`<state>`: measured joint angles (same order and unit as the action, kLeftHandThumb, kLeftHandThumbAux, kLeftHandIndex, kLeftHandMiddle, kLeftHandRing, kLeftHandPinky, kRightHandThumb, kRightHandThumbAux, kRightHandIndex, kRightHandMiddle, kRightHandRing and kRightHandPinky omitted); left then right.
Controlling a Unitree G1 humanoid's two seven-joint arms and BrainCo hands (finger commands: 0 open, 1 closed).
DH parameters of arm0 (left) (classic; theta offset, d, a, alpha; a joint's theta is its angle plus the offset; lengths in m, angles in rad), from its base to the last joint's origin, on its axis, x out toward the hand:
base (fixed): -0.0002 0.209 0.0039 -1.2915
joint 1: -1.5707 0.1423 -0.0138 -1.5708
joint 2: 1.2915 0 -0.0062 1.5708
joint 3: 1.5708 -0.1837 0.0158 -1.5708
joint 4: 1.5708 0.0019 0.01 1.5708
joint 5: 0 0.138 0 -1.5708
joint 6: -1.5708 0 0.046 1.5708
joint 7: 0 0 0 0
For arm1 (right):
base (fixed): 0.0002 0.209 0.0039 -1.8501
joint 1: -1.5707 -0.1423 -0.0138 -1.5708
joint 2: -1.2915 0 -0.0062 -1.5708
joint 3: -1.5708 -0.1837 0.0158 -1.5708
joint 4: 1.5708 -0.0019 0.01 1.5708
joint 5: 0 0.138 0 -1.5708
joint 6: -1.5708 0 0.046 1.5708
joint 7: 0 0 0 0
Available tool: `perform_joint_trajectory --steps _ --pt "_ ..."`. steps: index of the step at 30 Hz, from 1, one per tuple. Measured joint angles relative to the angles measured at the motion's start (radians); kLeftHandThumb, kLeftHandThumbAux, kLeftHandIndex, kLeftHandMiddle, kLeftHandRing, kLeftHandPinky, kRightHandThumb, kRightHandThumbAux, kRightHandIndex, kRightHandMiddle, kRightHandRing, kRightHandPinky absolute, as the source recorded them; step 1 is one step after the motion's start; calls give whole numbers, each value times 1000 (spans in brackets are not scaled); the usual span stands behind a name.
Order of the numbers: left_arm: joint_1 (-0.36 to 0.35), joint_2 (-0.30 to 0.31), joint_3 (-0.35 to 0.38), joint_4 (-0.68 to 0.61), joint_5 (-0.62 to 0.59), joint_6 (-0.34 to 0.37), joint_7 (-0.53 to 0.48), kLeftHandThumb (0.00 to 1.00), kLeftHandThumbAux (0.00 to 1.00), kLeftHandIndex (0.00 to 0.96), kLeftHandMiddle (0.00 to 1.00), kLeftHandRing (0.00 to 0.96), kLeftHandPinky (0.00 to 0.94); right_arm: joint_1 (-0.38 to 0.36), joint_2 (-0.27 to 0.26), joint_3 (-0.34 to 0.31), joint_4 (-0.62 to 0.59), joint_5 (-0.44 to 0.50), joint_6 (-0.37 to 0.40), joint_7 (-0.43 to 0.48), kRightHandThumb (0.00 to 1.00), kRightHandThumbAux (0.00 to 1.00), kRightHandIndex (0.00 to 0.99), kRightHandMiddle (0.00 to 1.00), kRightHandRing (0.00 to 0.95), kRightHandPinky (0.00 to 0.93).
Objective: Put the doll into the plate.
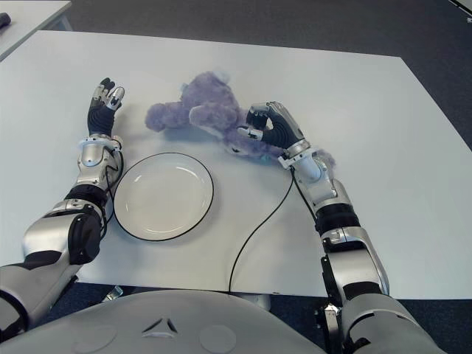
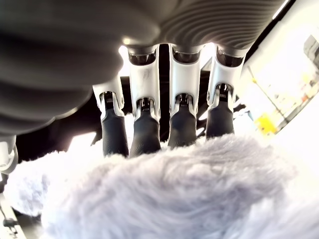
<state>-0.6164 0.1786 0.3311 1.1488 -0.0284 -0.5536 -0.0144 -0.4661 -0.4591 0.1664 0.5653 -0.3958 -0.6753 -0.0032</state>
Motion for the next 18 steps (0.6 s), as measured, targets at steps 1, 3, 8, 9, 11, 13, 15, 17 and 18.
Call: perform_joint_trajectory --steps 1,3,8,9,11,13,15,17,18 --pt "0 0 0 0 0 0 0 0 454 59 61 3 0 -4 3 1 0 0 6 -1 204 312 0 0 0 0" --pt "0 0 0 0 0 0 0 0 451 59 61 2 0 -13 8 3 -1 0 16 0 208 305 0 0 0 0" --pt "0 0 0 0 0 1 0 0 443 66 69 7 0 -32 17 7 -13 2 45 19 219 299 0 0 0 0" --pt "0 0 0 0 0 1 0 0 442 66 70 7 0 -35 18 7 -18 4 52 25 220 299 0 0 0 0" --pt "0 0 0 0 0 1 0 0 441 66 70 8 0 -42 20 8 -28 5 66 38 224 299 0 0 0 0" --pt "0 0 0 0 0 2 0 0 440 65 70 9 0 -48 23 8 -38 8 79 50 229 299 0 0 0 0" --pt "0 0 0 0 0 2 0 0 434 64 73 11 0 -55 24 8 -50 9 92 62 233 296 0 0 0 0" --pt "0 0 0 0 0 2 0 0 429 66 76 13 0 -60 24 8 -63 9 106 75 234 292 0 0 0 0" --pt "0 0 0 0 0 2 0 0 425 67 78 15 0 -63 24 9 -68 9 114 80 234 289 0 0 0 0"
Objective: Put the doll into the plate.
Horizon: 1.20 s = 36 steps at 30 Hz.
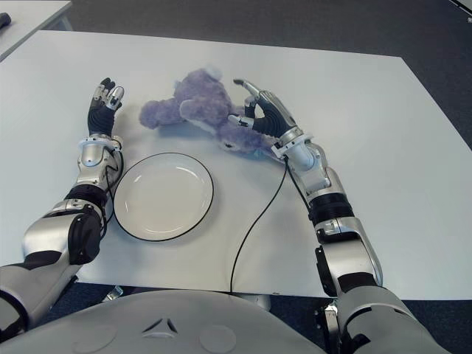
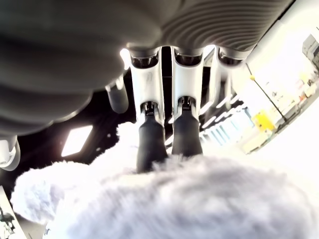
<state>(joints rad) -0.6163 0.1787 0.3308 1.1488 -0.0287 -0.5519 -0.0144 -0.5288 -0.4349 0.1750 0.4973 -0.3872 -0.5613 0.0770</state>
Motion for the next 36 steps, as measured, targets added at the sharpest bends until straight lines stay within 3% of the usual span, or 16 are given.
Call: perform_joint_trajectory --steps 15,36 --pt "0 -1 0 0 0 0 0 0 399 63 78 14 0 -45 -1 -1 -45 -18 75 17 231 279 0 0 0 0" --pt "0 -1 0 0 0 -7 0 0 381 73 96 27 0 -53 -12 -9 -160 -62 143 -8 256 261 0 0 0 0"
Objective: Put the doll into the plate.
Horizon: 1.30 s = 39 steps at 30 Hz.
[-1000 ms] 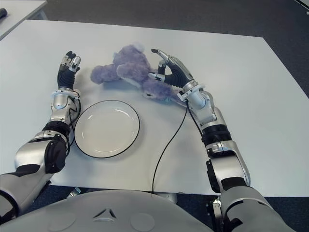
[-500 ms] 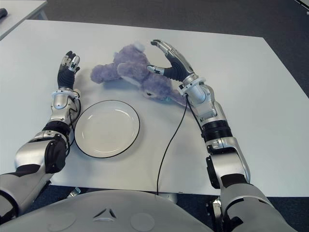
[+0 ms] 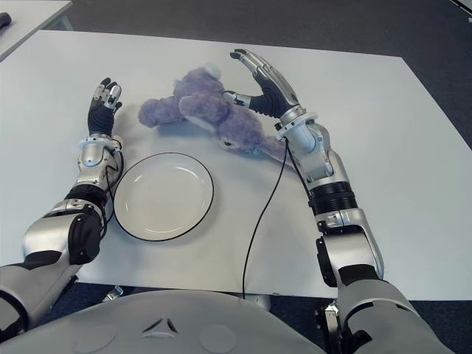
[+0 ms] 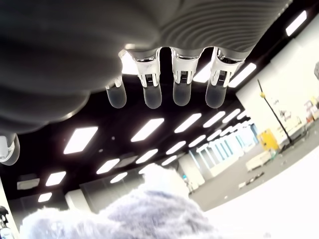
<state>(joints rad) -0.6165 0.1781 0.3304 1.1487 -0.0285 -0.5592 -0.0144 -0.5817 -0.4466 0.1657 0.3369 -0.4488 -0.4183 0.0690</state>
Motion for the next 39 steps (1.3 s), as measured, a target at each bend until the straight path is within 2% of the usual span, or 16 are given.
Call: perform_joint_trajectory --steps 15,24,29,39 --pt "0 0 -1 0 0 -2 0 0 375 86 100 26 0 -1 -17 4 -41 -67 18 -7 258 275 0 0 0 0" --pt "0 1 -1 0 0 -2 0 0 363 75 96 26 0 -30 -18 56 -19 -152 73 1 274 291 0 0 0 0" --pt "0 1 -3 0 0 -2 0 0 359 64 94 25 0 -58 -5 103 35 -218 117 -1 257 299 0 0 0 0" --pt "0 1 -8 0 0 -3 0 0 351 65 87 11 0 -155 37 207 222 -333 203 -36 236 321 0 0 0 0"
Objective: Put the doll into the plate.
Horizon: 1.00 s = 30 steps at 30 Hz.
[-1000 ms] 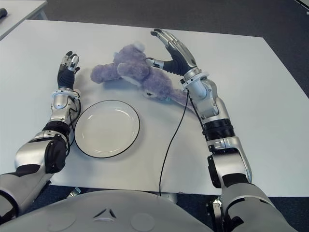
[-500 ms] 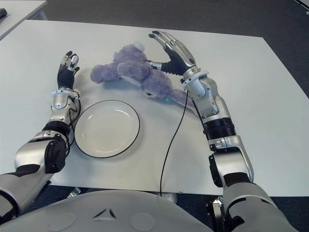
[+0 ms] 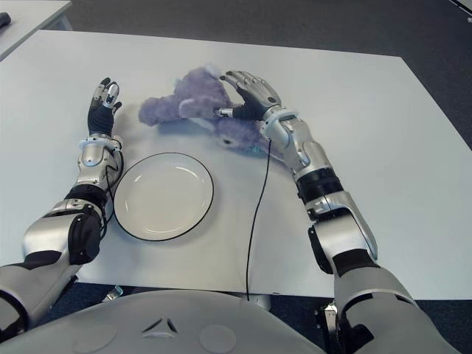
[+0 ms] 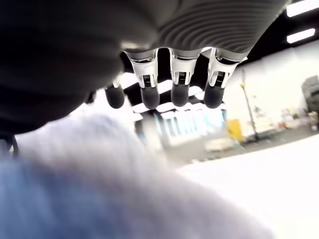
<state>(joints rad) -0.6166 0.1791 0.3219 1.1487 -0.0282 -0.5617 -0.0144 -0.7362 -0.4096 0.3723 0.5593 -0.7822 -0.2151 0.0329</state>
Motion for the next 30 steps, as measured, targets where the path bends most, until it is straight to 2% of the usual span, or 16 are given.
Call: perform_joint_trajectory --steps 11,22,30 --pt "0 0 -2 0 -1 -1 0 0 341 74 97 18 0 -123 19 80 125 -79 82 -17 214 323 0 0 0 0" --pt "0 0 3 0 -3 -1 0 0 337 72 93 15 0 -206 68 136 242 -99 171 -15 195 290 0 0 0 0" --pt "0 0 5 0 -3 -1 -1 0 346 63 91 16 0 -266 110 174 330 -99 228 6 220 274 0 0 0 0"
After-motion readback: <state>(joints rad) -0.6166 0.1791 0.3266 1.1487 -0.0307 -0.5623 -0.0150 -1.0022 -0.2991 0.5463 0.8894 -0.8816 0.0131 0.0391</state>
